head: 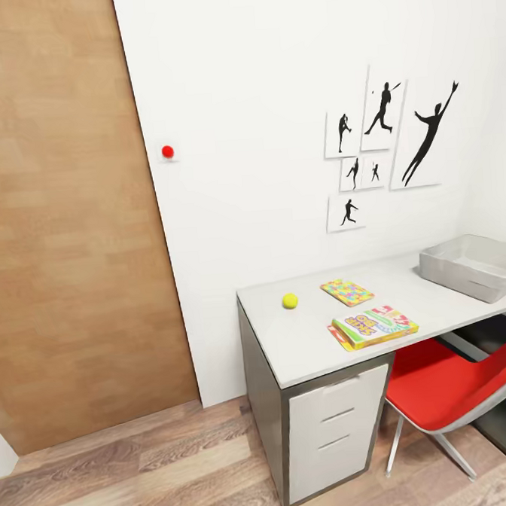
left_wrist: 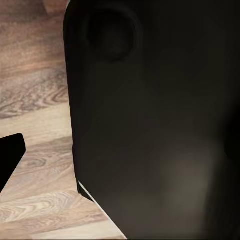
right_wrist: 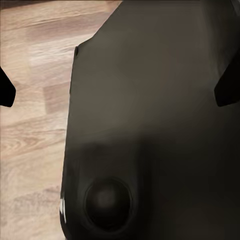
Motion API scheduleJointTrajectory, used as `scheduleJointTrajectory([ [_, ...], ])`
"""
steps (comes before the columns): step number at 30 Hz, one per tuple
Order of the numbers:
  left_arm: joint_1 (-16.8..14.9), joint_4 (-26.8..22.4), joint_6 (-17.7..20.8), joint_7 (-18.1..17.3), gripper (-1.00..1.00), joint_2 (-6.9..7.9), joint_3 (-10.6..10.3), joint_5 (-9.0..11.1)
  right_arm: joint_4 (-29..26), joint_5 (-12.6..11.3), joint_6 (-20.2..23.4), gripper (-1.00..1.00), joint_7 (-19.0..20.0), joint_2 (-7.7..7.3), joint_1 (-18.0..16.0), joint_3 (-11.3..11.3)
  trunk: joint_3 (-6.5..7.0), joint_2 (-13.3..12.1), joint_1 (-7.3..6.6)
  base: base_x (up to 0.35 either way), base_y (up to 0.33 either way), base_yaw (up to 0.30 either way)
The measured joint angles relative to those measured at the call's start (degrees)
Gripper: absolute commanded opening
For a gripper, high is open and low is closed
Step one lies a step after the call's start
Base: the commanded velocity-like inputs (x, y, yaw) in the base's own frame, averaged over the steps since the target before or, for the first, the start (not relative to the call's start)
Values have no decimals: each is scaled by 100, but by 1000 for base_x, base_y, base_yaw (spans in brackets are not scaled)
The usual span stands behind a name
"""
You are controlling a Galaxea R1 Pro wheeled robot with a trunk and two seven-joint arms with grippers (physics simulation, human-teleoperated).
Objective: Put all the toys in the child's room - the three board games (two on the bed and one on the table), the two jigsaw puzzles on the table, and the tennis ball on the table - inside the toy box on the table in the child's room.
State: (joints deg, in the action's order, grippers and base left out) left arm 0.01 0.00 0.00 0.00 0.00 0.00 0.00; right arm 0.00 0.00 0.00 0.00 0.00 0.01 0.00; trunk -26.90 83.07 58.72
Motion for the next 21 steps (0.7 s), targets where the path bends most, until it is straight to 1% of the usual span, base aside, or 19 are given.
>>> scheduleJointTrajectory([
  [9,-9,-11,27,-8,100,-10,-11,0,1,5,-6,100,-8,-17,-9,7,1,-1,0,0,0,0],
  [11,-9,-14,14,-8,100,-45,-31,-14,-4,7,-7,100,-8,46,-9,16,1,-1,0,0,0,0],
  [17,-9,-16,-22,-8,100,-42,5,-10,-7,2,-36,100,-8,229,-9,13,2,-1,0,0,0,0],
  [21,-9,-16,-28,-8,100,-52,11,-9,-8,-4,-48,100,-8,244,-9,10,2,-1,0,0,0,0],
])
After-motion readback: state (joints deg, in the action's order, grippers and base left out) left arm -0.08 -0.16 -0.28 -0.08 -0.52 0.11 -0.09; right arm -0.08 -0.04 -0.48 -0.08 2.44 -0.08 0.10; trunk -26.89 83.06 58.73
